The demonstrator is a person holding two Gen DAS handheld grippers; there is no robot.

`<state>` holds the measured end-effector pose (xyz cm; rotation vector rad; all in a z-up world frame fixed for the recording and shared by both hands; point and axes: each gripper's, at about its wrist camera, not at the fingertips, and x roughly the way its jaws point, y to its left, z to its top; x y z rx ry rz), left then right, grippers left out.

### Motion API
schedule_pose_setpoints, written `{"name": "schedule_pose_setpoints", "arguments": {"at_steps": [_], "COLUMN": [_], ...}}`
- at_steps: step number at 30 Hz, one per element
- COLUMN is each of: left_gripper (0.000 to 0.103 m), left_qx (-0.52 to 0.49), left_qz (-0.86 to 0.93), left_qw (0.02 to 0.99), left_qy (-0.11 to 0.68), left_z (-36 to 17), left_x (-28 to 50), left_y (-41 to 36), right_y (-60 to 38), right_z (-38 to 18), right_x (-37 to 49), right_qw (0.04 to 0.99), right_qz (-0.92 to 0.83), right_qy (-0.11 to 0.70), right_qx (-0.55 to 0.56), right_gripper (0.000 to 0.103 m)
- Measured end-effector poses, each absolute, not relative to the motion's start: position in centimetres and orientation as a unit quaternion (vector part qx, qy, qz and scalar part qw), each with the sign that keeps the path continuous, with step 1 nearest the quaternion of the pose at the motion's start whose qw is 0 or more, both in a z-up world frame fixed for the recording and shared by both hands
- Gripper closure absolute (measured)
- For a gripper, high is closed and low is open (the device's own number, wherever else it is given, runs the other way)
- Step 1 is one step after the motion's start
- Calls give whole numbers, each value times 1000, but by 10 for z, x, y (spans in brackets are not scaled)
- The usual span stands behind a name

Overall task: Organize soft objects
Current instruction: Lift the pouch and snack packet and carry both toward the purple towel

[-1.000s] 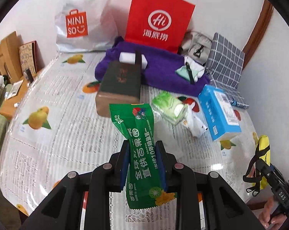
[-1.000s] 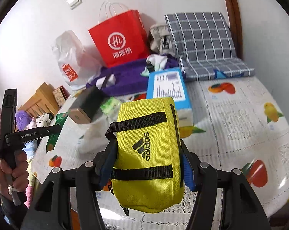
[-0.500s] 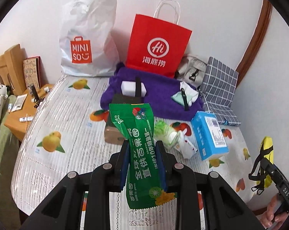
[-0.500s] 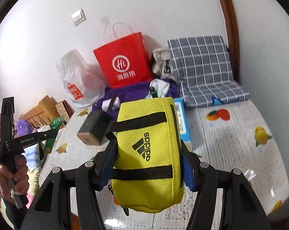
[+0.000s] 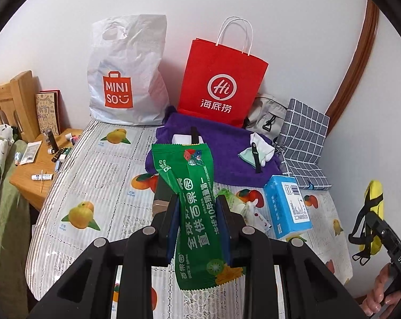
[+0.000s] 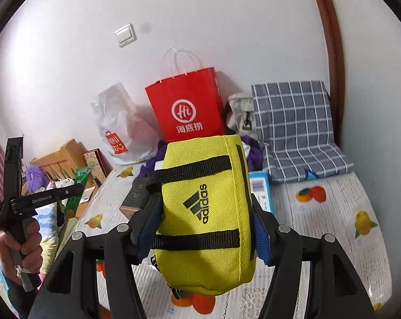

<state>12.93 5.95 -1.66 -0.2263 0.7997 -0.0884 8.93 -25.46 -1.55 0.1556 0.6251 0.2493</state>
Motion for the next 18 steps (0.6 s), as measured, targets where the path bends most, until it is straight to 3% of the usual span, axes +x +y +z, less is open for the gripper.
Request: {"name": "schedule_pose_setpoints", "arguments": {"at_steps": [18], "left_gripper": [77], "left_qx": [-107], "left_qz": [-40], "left_qw": [910], "left_qy": [399], "left_z": [-20], "left_x": [165], "left_y": [64], "right_y": [-246], "right_z": [-9], "right_x": [138], "right_qw": [943], "right_qz": [129], "right_qy": [302], "right_qx": [57], "right_gripper": [41]}}
